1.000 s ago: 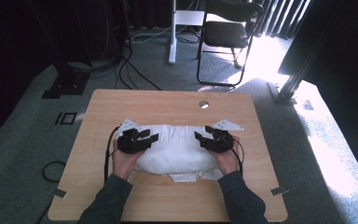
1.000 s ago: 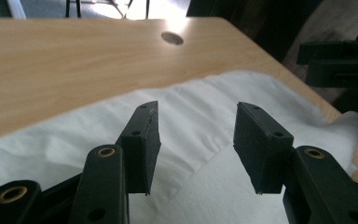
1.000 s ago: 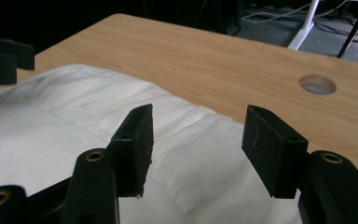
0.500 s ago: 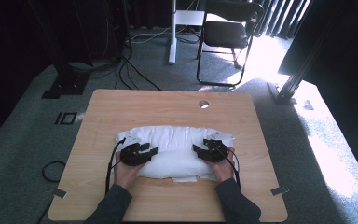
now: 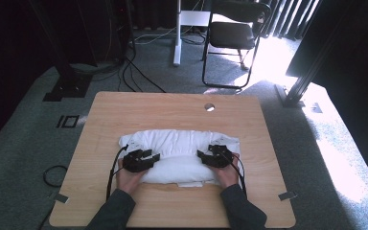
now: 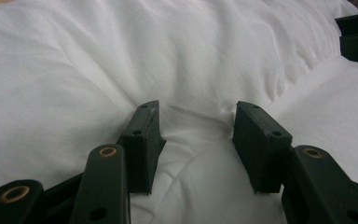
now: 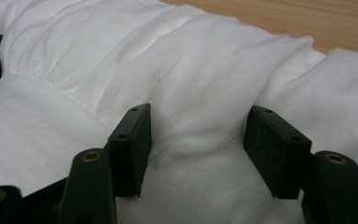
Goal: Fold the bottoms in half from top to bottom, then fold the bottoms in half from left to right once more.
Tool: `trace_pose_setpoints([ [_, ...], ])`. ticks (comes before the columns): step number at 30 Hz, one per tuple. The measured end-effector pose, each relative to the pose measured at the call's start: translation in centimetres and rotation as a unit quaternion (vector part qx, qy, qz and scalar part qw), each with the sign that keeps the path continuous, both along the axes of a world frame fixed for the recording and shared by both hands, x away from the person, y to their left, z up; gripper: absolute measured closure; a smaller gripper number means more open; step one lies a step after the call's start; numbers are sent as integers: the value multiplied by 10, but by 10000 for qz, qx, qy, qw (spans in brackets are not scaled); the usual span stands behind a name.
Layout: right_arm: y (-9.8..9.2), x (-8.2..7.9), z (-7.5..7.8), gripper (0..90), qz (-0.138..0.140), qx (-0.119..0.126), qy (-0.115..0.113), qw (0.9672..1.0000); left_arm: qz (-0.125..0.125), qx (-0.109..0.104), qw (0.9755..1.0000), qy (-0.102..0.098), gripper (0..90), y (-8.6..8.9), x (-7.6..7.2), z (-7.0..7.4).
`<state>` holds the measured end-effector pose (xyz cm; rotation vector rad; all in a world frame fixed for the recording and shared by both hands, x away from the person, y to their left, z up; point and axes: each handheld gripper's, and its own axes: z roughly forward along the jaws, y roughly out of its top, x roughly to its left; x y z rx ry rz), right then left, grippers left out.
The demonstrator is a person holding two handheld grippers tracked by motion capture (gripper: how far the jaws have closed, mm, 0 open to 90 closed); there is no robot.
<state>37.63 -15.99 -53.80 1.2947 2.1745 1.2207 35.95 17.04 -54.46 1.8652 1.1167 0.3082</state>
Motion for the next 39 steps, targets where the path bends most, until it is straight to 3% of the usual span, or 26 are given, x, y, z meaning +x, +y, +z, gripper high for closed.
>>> trace_pose_setpoints([
  [3,0,0,1,408,5,1,-3,10000,72,19,10000,-64,480,4,-3,8],
  [4,-1,0,0,407,5,-4,-4,10000,257,158,9994,-174,416,10,-5,17],
  [6,-1,0,0,407,5,0,13,10000,357,263,9988,-226,334,13,-6,19],
  [7,-1,0,0,407,3,-1,12,10000,556,485,9969,-263,288,18,-6,23],
  [9,-1,0,-1,407,0,6,14,10000,826,677,9942,-149,254,29,-5,23],
  [11,0,0,-1,406,-3,-5,10,10000,979,686,9928,-33,229,40,-5,20],
  [13,0,0,-2,406,-1,-11,13,10000,981,667,9928,138,175,47,-3,14],
  [18,0,0,-2,404,-4,-14,15,10000,1113,806,9894,475,91,50,5,-1],
  [20,0,0,-2,402,-2,-9,21,10000,1205,783,9883,511,73,51,7,-5],
  [22,0,0,-2,401,7,-13,18,10000,1376,944,9845,540,20,51,8,-8],
  [28,0,0,-2,399,11,-21,19,10000,1542,1046,9811,528,14,51,8,-8],
  [29,0,0,-2,399,9,-20,20,10000,1635,1066,9791,564,14,51,8,-8],
  [30,0,0,-2,399,9,-20,20,10000,1635,1066,9791,564,3,51,8,-8],
  [32,0,-1,-2,396,0,-37,7,10000,1758,1112,9767,532,3,53,3,-10],
  [36,1,0,-3,395,7,-65,10,10000,1775,1138,9760,539,3,52,2,-10],
  [39,2,-1,-2,396,2,-67,4,10000,1644,1183,9778,546,21,51,2,-8],
])
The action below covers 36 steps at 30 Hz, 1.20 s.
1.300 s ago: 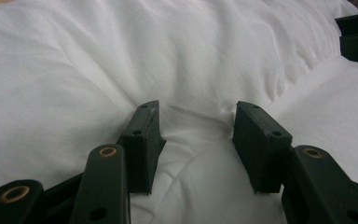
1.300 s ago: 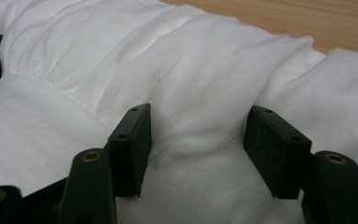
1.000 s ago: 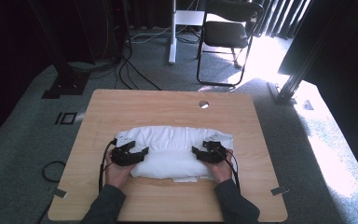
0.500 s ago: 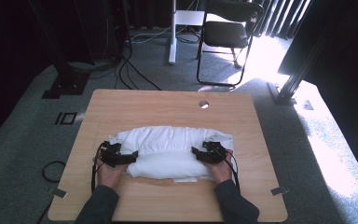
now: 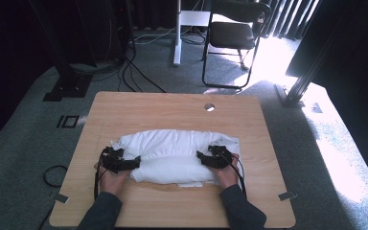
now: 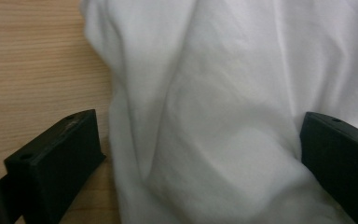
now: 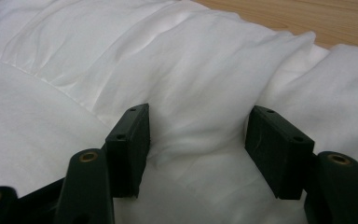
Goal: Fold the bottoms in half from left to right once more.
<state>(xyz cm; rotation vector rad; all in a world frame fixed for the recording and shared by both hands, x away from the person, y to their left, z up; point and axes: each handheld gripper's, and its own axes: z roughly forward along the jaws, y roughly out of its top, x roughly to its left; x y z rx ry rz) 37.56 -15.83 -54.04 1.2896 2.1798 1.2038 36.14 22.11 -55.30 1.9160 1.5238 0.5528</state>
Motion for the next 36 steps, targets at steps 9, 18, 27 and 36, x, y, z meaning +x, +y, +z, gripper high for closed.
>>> trace_pose_setpoints([
  [9,0,-4,5,427,10,-6,-132,9999,-717,-297,9967,240,578,-5,-3,10],
  [18,24,-17,34,443,372,-176,-665,9969,-785,-1093,9905,279,795,9,-2,4],
  [27,55,-13,30,466,904,-412,-507,9938,-718,-1236,9896,155,803,19,-1,11],
  [36,68,-1,-2,497,924,-829,-59,9922,-815,-1486,9853,-211,807,25,-2,41],
])
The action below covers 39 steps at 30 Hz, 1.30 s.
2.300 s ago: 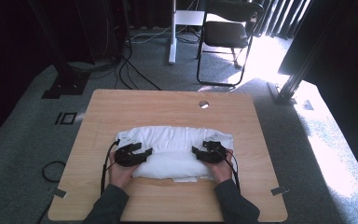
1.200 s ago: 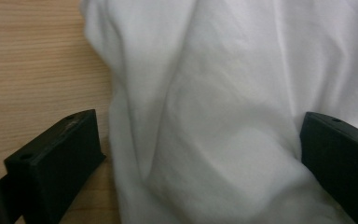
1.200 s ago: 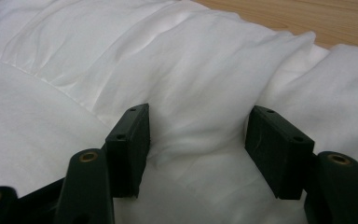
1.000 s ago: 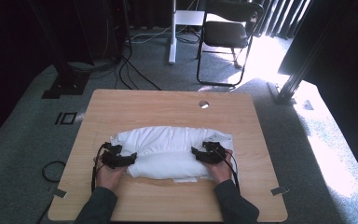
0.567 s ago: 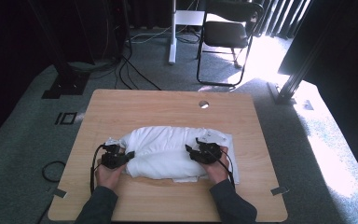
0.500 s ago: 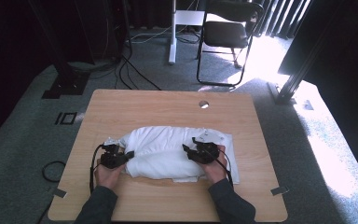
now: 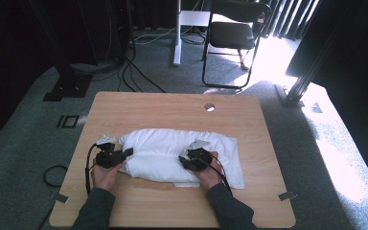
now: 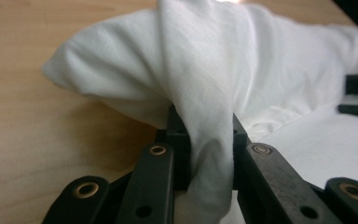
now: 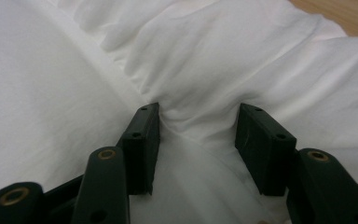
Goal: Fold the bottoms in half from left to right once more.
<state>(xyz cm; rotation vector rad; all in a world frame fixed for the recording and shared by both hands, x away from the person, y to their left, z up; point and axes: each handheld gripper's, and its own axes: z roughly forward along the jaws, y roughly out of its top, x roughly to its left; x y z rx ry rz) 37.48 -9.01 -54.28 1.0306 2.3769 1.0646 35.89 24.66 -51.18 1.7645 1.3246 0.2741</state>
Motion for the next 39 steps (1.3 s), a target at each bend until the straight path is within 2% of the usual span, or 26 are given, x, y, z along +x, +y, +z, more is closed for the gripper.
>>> trace_pose_setpoints([
  [3,1,0,-2,505,12,-21,-25,10000,-34,-4,9999,-106,808,-2,0,8],
  [5,0,0,-4,510,-5,44,-23,10000,-82,-49,9996,-264,809,-6,-2,17],
  [8,-3,1,-10,511,-29,306,-57,9995,-107,-99,9993,-343,809,-8,-2,24],
  [9,-3,1,-10,511,-29,306,-57,9995,-107,-99,9993,-343,809,-8,-2,24],
  [12,-6,1,-14,511,3,539,-98,9985,-155,-132,9989,-411,809,-10,-2,30],
  [15,-5,1,-14,510,4,517,-110,9986,-164,-82,9989,-435,809,-11,-2,32],
  [17,-6,3,-10,501,18,547,5,9985,-169,-76,9989,-425,809,-11,-1,32],
  [19,-7,2,-4,458,1,489,0,9988,-175,-80,9989,-420,809,-9,-1,32],
  [21,-8,-4,3,415,-85,374,-231,9990,-181,-74,9989,-419,809,-8,-1,32],
  [23,-10,-11,12,432,-69,362,-488,9981,-183,-82,9989,-425,809,-7,-1,33],
  [26,-11,-22,21,455,-8,167,-812,9966,-178,-118,9987,-465,809,-6,-1,35],
  [30,-5,-18,10,451,138,-94,-638,9978,-218,-147,9982,-540,809,-7,-2,42],
  [33,-1,-10,1,453,124,14,-312,9994,-277,-111,9977,-616,809,-11,-2,49],
  [37,5,-5,-3,459,129,69,-200,9997,-353,-140,9965,-749,809,-17,-1,59],
  [39,8,-3,-4,462,125,175,-123,9997,-412,-143,9955,-843,809,-21,-2,65],
])
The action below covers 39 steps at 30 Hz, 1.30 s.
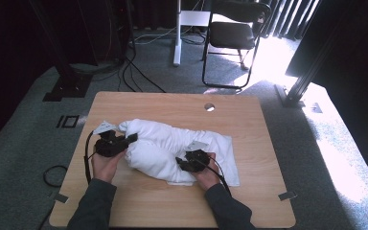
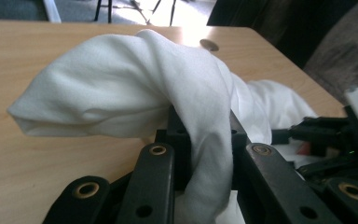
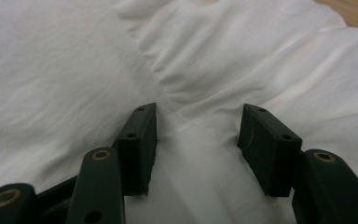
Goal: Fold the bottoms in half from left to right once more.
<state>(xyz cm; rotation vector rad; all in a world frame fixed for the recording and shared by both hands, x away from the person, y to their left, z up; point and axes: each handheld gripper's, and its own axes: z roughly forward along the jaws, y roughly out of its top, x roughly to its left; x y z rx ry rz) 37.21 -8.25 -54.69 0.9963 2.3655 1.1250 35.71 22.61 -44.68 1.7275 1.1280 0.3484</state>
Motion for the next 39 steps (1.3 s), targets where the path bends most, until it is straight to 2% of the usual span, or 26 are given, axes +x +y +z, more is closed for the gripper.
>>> trace_pose_setpoints([
  [4,7,4,-2,465,69,150,126,9998,-119,-47,9998,-154,809,-7,-2,11],
  [9,24,8,-5,466,126,304,153,9993,-243,-8,9993,-285,809,-17,-1,23],
  [12,39,10,-6,470,177,364,159,9991,-327,-35,9990,-317,809,-24,-1,26],
  [16,62,10,-5,475,336,426,293,9981,-461,2,9985,-301,809,-35,1,24],
  [19,80,10,-4,475,612,582,496,9952,-475,182,9983,-297,809,-42,3,21],
  [20,85,9,-3,465,751,677,636,9928,-468,190,9983,-282,808,-42,3,20],
  [21,86,9,-1,445,772,728,716,9918,-473,172,9984,-276,808,-41,4,19],
  [24,76,5,11,397,796,826,765,9905,-451,165,9985,-266,809,-37,4,18],
  [27,52,-3,27,344,793,762,428,9930,-403,139,9987,-275,808,-33,3,19],
  [29,29,-7,35,348,617,702,184,9955,-388,172,9987,-275,808,-32,3,19],
  [30,29,-7,35,348,617,702,184,9955,-388,172,9987,-275,808,-32,3,19],
  [31,17,-8,36,348,459,682,100,9966,-388,172,9987,-275,808,-32,3,19],
  [32,17,-8,36,355,459,682,100,9966,-389,184,9987,-284,808,-32,2,19],
  [33,-21,-6,29,373,-73,581,61,9983,-386,183,9987,-286,808,-33,2,20],
  [34,-29,-3,23,374,-154,536,198,9982,-394,180,9987,-285,808,-34,3,20],
  [35,-34,-1,16,375,-233,363,331,9985,-403,173,9987,-273,808,-35,3,20],
  [36,-34,-1,16,375,-233,363,331,9985,-403,173,9987,-273,808,-35,3,20],
  [37,-37,0,8,375,-318,181,397,9985,-403,173,9987,-273,808,-35,3,20],
  [38,-38,2,-6,375,-310,151,631,9974,-487,166,9982,-300,808,-42,3,22],
  [39,-37,2,-9,378,-299,217,506,9980,-525,185,9980,-312,808,-45,3,23],
])
